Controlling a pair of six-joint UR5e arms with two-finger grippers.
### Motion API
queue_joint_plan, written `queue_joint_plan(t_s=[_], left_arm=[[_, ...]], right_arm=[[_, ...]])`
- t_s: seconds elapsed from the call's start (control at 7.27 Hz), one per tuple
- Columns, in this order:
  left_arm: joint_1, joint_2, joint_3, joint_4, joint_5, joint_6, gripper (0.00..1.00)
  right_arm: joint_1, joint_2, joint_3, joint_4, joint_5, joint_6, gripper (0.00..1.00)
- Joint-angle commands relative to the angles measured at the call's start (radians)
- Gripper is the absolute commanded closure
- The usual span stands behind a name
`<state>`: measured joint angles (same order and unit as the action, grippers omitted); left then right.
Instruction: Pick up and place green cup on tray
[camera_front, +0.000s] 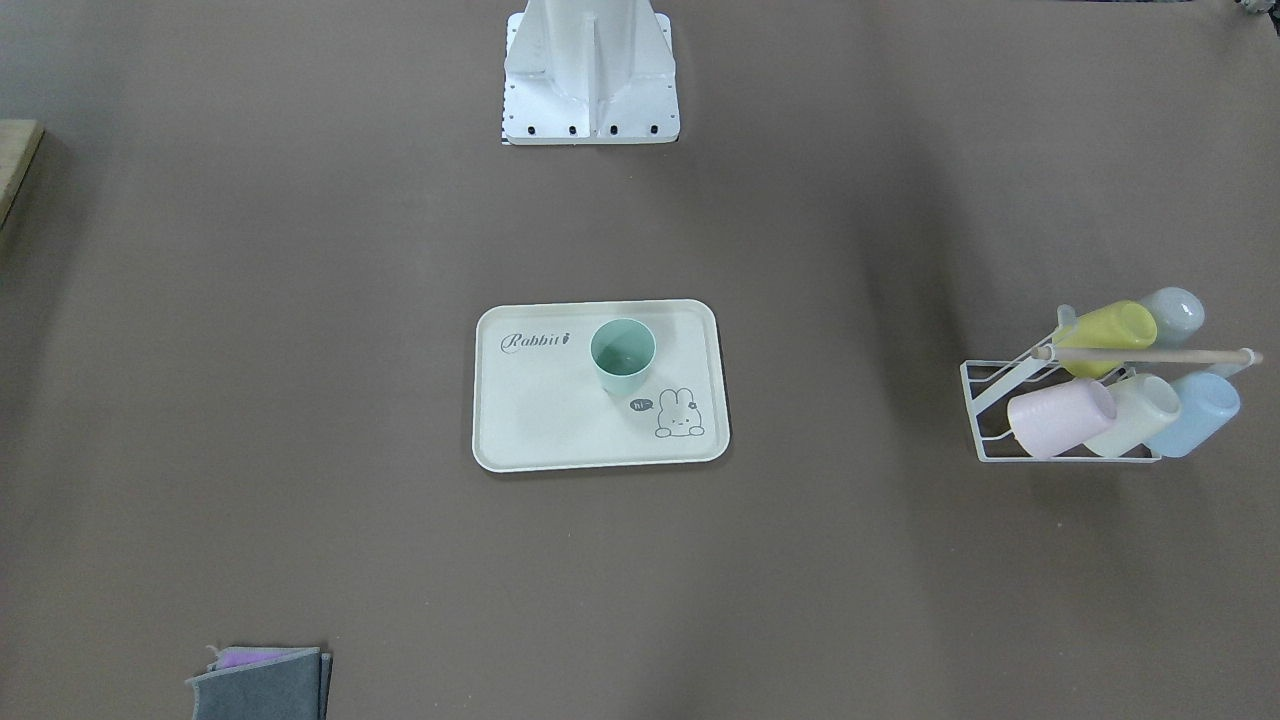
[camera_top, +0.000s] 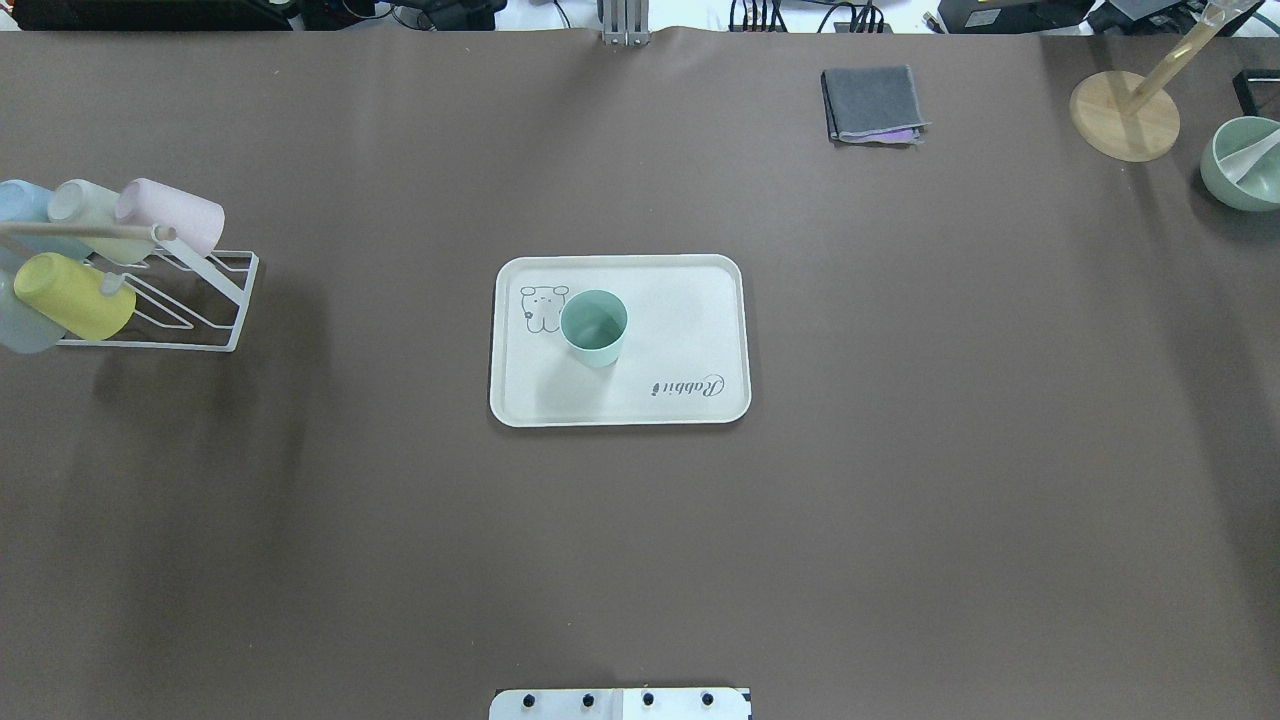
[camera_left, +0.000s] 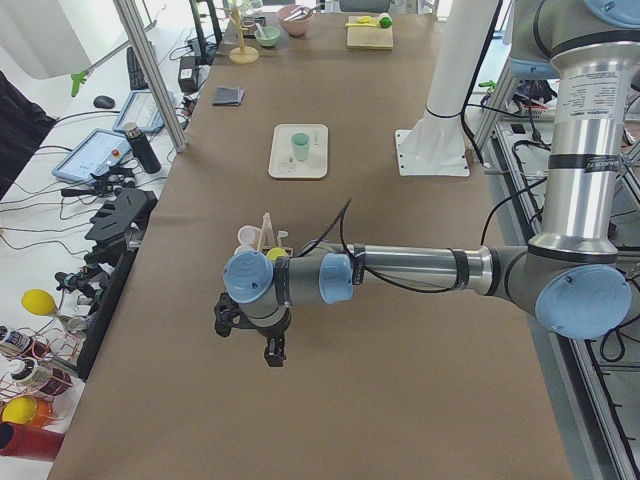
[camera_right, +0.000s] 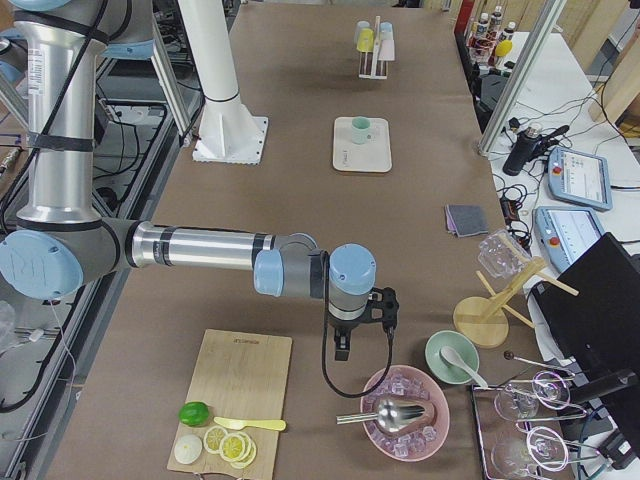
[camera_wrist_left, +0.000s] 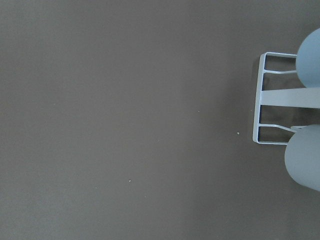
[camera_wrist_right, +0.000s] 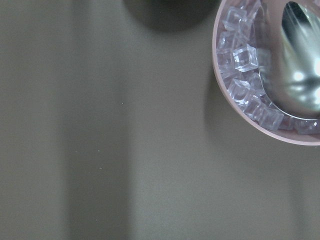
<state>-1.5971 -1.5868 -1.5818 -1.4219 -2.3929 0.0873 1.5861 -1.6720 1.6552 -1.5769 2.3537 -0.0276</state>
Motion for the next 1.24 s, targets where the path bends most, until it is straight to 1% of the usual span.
queue_joint_plan(t_s=[0.0, 0.96, 1.1], left_arm=[[0.005, -0.002, -0.003, 0.0, 0.101, 0.0, 0.01], [0.003, -0.002, 0.003, -0.008, 0.02, 0.002, 0.01], [0.003, -0.002, 0.005, -0.008, 0.02, 0.002, 0.01]], right_arm=[[0.0, 0.0, 0.0, 0.0, -0.004, 0.0, 0.0], [0.0, 0.011, -0.022, 0.0, -0.017, -0.003, 0.0], [0.0, 0.011, -0.022, 0.0, -0.017, -0.003, 0.0]])
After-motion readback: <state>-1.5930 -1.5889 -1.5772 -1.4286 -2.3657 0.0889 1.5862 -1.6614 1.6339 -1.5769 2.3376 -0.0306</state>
